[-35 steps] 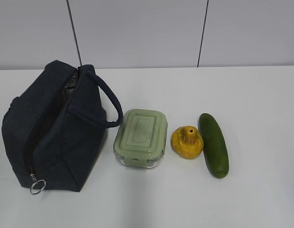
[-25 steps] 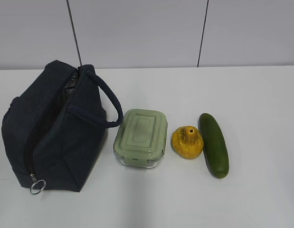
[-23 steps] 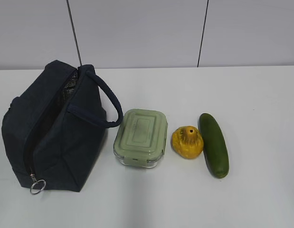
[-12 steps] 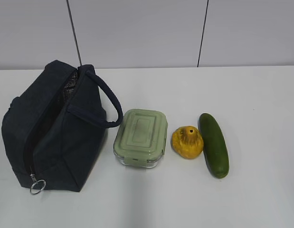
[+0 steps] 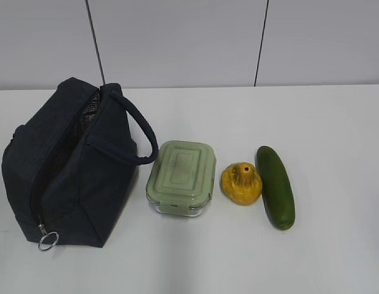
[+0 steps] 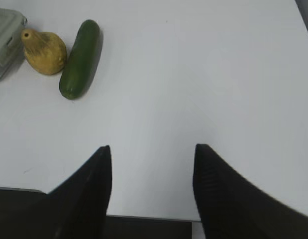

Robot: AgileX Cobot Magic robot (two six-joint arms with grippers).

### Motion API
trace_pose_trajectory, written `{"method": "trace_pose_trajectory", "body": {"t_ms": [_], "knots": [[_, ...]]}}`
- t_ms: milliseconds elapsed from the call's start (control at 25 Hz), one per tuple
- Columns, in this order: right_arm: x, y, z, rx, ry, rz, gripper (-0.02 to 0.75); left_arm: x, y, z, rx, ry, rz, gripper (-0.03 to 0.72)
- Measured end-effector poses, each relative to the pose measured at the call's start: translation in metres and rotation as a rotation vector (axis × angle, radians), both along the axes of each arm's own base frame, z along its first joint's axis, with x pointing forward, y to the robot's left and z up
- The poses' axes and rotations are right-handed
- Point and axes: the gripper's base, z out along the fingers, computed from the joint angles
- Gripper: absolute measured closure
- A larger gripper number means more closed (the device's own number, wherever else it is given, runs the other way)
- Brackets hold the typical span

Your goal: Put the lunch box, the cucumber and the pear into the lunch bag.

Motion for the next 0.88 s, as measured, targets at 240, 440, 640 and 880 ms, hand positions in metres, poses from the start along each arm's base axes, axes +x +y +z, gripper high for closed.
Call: {"method": "trace_pose_trajectory", "body": {"t_ms": [240,440,640,880], "knots": [[0.043,0.004,0.017,0.012,0.148,-0.006,0.328,0.047,-0.012,0.029,-0.034,0.129,-0.057,0.443],[0.078,0.014,0.027,0.092,0.236,0.022,0.328,0.081,-0.021,0.032,-0.051,0.233,-0.094,0.430],[0.122,0.026,0.037,0.165,0.316,0.072,0.328,0.108,-0.027,0.020,-0.040,0.345,-0.129,0.381],[0.184,0.037,0.045,0.194,0.406,0.121,0.328,0.136,-0.033,0.007,-0.014,0.404,-0.175,0.369]]}}
